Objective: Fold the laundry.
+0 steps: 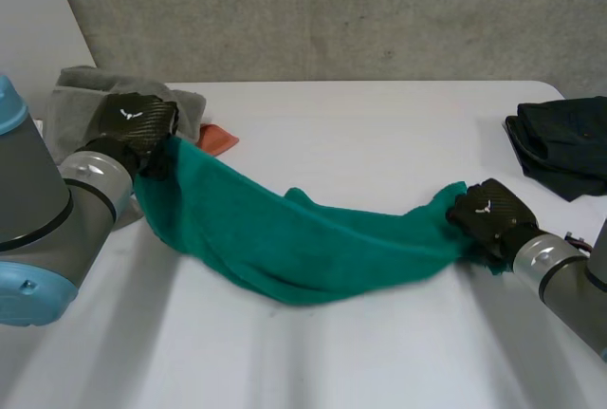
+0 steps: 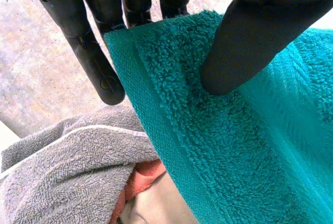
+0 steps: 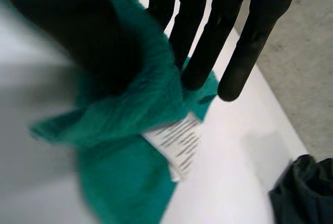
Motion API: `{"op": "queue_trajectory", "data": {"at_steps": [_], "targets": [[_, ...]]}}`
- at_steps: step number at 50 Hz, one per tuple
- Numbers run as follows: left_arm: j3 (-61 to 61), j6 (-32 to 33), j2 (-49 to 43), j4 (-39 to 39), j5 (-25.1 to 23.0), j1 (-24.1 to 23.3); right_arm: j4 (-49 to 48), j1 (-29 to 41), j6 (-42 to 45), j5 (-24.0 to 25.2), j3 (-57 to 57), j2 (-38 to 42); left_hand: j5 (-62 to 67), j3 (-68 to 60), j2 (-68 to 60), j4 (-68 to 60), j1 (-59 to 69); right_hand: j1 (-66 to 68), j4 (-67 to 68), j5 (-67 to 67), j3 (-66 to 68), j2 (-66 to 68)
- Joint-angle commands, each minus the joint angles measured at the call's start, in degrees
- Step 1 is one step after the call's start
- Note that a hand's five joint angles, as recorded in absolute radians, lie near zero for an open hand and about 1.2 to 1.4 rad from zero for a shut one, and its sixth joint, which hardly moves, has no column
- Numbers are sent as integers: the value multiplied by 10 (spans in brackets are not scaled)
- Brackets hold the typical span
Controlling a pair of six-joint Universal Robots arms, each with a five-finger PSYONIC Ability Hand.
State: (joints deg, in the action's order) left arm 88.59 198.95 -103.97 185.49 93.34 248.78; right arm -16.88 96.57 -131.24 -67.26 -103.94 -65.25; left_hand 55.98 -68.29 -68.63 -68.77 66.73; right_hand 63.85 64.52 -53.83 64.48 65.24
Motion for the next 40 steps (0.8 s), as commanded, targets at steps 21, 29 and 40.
{"op": "queue_trajectory", "data": {"at_steps": [21,29,40], "targets": [[22,19,241,-151,2,22,518,-104,-41,1,327,-242,140,-117,-114,-112,133,162,155,-162,155,148],[38,51,135,-131,2,21,527,-69,27,-30,313,-147,140,-117,-114,-112,133,162,155,-162,155,148],[-159,94,-93,31,5,10,433,-6,27,-167,430,8,140,-117,-114,-112,133,162,155,-162,155,148]]}}
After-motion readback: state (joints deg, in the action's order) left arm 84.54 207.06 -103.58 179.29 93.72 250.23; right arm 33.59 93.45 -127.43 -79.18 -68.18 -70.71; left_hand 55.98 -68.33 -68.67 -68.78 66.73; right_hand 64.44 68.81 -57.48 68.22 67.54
